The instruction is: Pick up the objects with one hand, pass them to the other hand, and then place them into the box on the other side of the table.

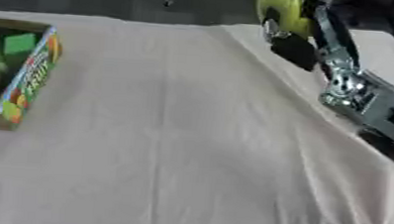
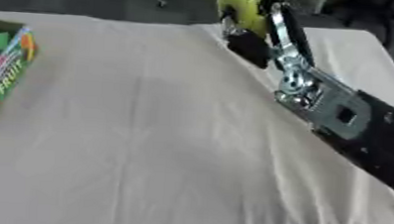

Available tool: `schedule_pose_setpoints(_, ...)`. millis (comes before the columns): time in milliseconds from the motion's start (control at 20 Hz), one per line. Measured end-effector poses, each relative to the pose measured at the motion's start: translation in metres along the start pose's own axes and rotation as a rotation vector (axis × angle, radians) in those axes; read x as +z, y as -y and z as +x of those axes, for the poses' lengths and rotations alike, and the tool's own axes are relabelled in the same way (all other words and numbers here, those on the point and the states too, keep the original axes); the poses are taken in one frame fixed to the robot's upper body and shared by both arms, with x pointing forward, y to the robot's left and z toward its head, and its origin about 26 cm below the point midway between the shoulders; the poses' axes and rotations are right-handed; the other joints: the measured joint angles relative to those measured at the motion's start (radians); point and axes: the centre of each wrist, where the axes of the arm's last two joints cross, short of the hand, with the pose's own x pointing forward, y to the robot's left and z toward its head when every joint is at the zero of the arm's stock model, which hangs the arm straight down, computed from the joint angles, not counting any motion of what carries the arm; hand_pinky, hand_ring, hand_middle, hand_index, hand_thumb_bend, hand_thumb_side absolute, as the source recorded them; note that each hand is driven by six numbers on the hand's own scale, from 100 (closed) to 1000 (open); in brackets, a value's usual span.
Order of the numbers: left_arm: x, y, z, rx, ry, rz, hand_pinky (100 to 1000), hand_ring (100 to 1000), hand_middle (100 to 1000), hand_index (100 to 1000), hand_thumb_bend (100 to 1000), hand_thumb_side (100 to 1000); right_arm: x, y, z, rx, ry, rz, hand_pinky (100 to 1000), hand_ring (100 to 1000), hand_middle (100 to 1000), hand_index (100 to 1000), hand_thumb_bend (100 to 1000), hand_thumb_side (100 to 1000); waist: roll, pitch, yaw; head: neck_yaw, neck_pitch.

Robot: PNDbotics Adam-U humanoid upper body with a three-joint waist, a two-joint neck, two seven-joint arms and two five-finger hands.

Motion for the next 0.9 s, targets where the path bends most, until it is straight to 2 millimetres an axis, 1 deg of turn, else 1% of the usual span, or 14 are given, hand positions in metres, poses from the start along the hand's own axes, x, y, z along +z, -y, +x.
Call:
schedule_pose_setpoints(150, -0.006, 0.007, 0.007, -0.012, 0.017, -0.038, 861, 779, 730, 820, 100, 711, 0.003, -0.005, -0.002, -0.007, -0.006, 0.017, 624, 499, 435, 536, 100, 413, 0.000, 0.000, 0.007, 0.001, -0.005)
schedule_pose_setpoints(200, -0.009, 0.009, 0.009, -0.016, 0.023, -0.051, 860, 779, 730, 821, 100, 711, 0.005, -0.007, -0.003, -0.007, -0.009, 0.024, 625, 500, 435, 536, 100, 385, 0.000, 0.000, 0.007, 0.001, -0.006)
schedule_pose_setpoints(350, -0.015, 0.017, 0.014, -0.026, 0.042, -0.091, 860, 779, 730, 821, 100, 708, 0.012, -0.015, -0.008, -0.016, -0.028, 0.057, 626, 500, 435, 536, 100, 375, 0.000, 0.000, 0.015, -0.001, -0.006)
schedule_pose_setpoints(600, -0.026, 0.029, 0.026, -0.035, 0.085, -0.155, 860, 780, 732, 822, 100, 707, 0.021, -0.027, -0.011, -0.033, -0.036, 0.093, 628, 501, 436, 537, 100, 374, 0.003, 0.000, 0.027, -0.020, -0.009)
schedule_pose_setpoints(750, -0.031, 0.037, 0.035, -0.036, 0.113, -0.195, 858, 781, 733, 823, 100, 701, 0.024, -0.030, -0.012, -0.037, -0.034, 0.102, 628, 501, 435, 537, 100, 370, 0.003, 0.000, 0.032, -0.030, -0.009)
schedule_pose_setpoints(900, -0.036, 0.045, 0.044, -0.042, 0.141, -0.231, 857, 782, 735, 824, 100, 692, 0.026, -0.033, -0.012, -0.038, -0.033, 0.110, 608, 489, 422, 522, 100, 356, 0.003, 0.000, 0.036, -0.036, -0.009)
